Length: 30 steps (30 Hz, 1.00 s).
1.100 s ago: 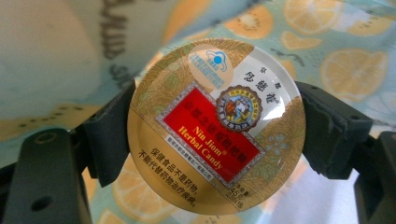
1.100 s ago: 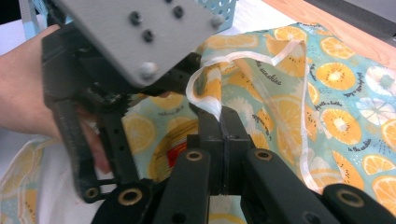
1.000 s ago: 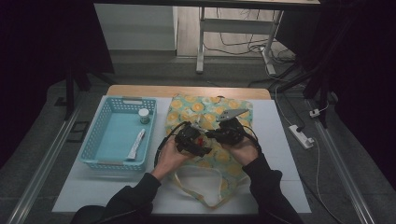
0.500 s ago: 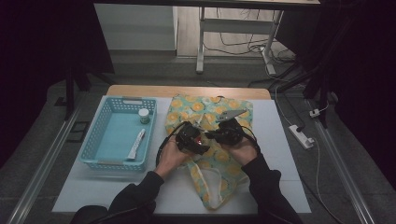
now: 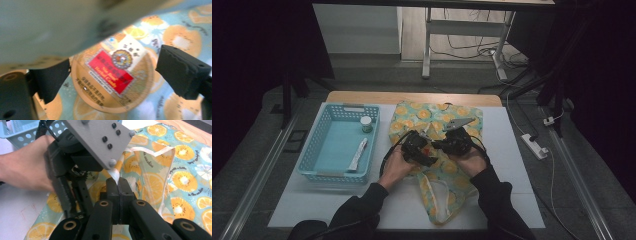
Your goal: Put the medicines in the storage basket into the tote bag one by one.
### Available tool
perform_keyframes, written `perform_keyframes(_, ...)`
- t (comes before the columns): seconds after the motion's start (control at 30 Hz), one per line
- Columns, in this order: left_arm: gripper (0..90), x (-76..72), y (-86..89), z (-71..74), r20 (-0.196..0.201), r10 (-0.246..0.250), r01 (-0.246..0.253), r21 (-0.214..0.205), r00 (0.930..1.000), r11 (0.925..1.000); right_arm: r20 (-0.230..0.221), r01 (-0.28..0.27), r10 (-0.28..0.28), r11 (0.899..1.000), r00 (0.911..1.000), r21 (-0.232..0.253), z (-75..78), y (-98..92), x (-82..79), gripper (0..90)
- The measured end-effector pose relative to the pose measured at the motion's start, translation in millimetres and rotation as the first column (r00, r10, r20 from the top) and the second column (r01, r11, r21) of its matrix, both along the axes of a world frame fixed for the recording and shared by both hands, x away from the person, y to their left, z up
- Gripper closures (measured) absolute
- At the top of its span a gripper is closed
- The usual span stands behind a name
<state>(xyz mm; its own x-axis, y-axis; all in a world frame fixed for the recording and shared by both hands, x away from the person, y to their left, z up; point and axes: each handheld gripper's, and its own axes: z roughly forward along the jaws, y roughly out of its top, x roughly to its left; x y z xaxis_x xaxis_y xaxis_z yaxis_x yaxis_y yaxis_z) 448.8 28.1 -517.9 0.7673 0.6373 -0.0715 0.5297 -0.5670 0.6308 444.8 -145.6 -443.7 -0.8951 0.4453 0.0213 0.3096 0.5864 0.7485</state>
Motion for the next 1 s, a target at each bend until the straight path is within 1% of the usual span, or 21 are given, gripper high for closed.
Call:
perform_keyframes(0.17, 8.1, -5.9, 0.6, 9.0, -0.004, -0.022, 0.022, -0.001, 0.9998, 0.9998, 0.003, 0.001, -0.001, 1.0, 1.0, 0.005, 1.3, 0.1, -0.9, 90.0)
perform_keyframes(0.27, 7.2, -11.0, 2.1, 13.6, -0.018, -0.033, 0.032, -0.012, 0.9993, 0.9994, 0.005, -0.001, 0.001, 1.0, 1.0, 0.007, 2.2, 0.0, -1.3, 90.0)
perform_keyframes(0.3, 6.8, -12.7, 2.5, 14.7, -0.023, -0.033, 0.033, -0.018, 0.9992, 0.9993, 0.005, -0.001, 0.001, 1.0, 1.0, 0.008, 2.6, 0.0, -1.4, 90.0)
perform_keyframes(0.33, 6.4, -14.9, 2.2, 15.2, -0.026, -0.024, 0.023, -0.035, 0.9994, 0.9991, 0.005, -0.001, 0.001, 1.0, 1.0, 0.01, 2.9, 0.1, -1.7, 90.0)
perform_keyframes(0.37, 6.3, -15.5, 4.7, 17.5, -0.025, -0.049, 0.049, -0.007, 0.9985, 0.9988, 0.006, -0.004, 0.004, 1.0, 1.0, 0.01, 3.3, 0.1, -2.0, 90.0)
perform_keyframes(0.43, 5.9, -19.3, 6.4, 19.5, -0.032, -0.044, 0.043, -0.036, 0.9985, 0.9984, 0.007, -0.006, 0.006, 1.0, 1.0, 0.012, 4.3, 0.8, -2.9, 90.0)
perform_keyframes(0.53, 4.7, -23.4, 9.5, 22.1, -0.038, -0.047, 0.045, -0.054, 0.9981, 0.9975, 0.009, -0.011, 0.01, 1.0, 0.9999, 0.013, 5.5, 1.7, -4.2, 90.0)
perform_keyframes(0.7, 2.0, -30.9, 15.8, 27.1, -0.051, -0.066, 0.062, -0.07, 0.9965, 0.9956, 0.012, -0.011, 0.011, 1.0, 0.9999, 0.013, 6.2, 1.7, -4.6, 90.0)
perform_keyframes(0.77, 1.4, -34.7, 18.6, 29.4, -0.054, -0.065, 0.06, -0.09, 0.9964, 0.9941, 0.012, -0.011, 0.011, 1.0, 0.9999, 0.014, 6.4, 1.4, -4.4, 90.0)
perform_keyframes(0.83, 1.2, -38.6, 21.6, 32.3, -0.057, -0.073, 0.067, -0.1, 0.9957, 0.9927, 0.012, -0.011, 0.011, 1.0, 0.9999, 0.016, 6.8, 1.2, -4.5, 90.0)
perform_keyframes(1.0, 0.6, -47.8, 27.7, 38.3, -0.051, -0.085, 0.079, -0.108, 0.9951, 0.991, 0.013, -0.01, 0.01, 1.0, 0.9999, 0.017, 7.6, 1.0, -4.8, 90.0)
